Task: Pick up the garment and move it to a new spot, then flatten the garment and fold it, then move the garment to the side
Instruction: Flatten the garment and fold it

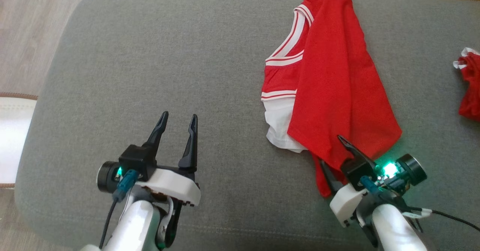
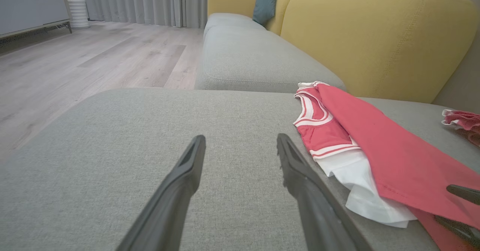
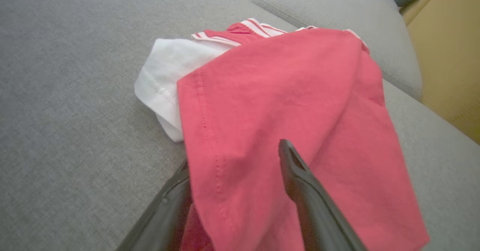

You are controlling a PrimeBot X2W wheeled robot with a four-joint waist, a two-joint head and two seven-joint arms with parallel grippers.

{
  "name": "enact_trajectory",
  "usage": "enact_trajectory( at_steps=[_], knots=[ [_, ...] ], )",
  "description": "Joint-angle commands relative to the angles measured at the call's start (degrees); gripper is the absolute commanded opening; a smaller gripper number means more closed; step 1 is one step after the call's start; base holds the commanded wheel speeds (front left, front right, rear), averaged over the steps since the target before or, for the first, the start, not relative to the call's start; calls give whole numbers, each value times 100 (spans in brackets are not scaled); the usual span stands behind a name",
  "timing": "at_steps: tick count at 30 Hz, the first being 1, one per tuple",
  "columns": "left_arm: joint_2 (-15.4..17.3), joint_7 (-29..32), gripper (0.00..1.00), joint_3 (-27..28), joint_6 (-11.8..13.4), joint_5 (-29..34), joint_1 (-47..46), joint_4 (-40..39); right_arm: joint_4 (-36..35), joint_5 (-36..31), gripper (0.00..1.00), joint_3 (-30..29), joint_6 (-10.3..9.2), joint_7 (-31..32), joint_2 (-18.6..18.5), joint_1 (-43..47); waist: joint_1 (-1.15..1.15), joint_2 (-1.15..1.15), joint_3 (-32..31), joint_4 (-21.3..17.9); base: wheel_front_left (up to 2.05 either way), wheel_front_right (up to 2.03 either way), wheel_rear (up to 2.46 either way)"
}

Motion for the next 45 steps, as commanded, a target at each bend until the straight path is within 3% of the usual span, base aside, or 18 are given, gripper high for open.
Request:
enact_trajectory(
  at_steps=[1,2,3,7,11,16,23,28,38,39,40,45],
  knots=[
    [39,-70,100,164,4,-24,-266,-176,-183,-57,44,83,22,-70,59,-194,0,0,-3,-10,0,0,0],
    [39,-70,100,165,2,-24,-269,-174,-198,-60,16,58,22,-104,72,-214,0,0,-6,-23,0,0,0],
    [39,-70,100,165,0,-24,-271,-173,-225,-66,0,29,22,-153,85,-235,0,0,-8,-38,0,0,0],
    [39,-70,100,177,-8,-5,-248,-172,-443,63,0,-214,22,-464,161,-361,0,0,-20,-143,0,0,0],
    [39,-70,100,196,-26,35,-224,-169,-689,644,0,-657,22,-590,211,-481,0,0,-33,-247,0,0,0],
    [39,-70,100,222,-56,88,-212,-160,-975,1746,0,-1475,22,-510,221,-639,0,0,-56,-388,0,0,0],
    [39,-70,100,224,-103,152,-232,-159,-854,2343,0,-2824,22,-141,222,-1069,0,0,-3,-541,0,0,0],
    [39,-70,100,224,-128,160,-301,-161,-608,2101,0,-3385,22,150,194,-1605,0,0,83,-558,0,0,0],
    [39,-70,100,146,-130,101,-426,-157,513,1158,0,-3859,22,286,-543,-2728,0,0,261,-432,0,0,0],
    [39,-70,100,139,-128,96,-436,-154,650,1008,56,-3933,22,302,-590,-2810,0,0,273,-420,0,0,0],
    [39,-70,100,133,-126,91,-445,-150,768,869,100,-3992,22,317,-609,-2879,0,0,278,-409,0,0,0],
    [39,-70,100,142,-105,75,-449,-123,998,560,100,-4106,22,140,-542,-3004,0,0,236,-408,0,0,0]
  ],
)
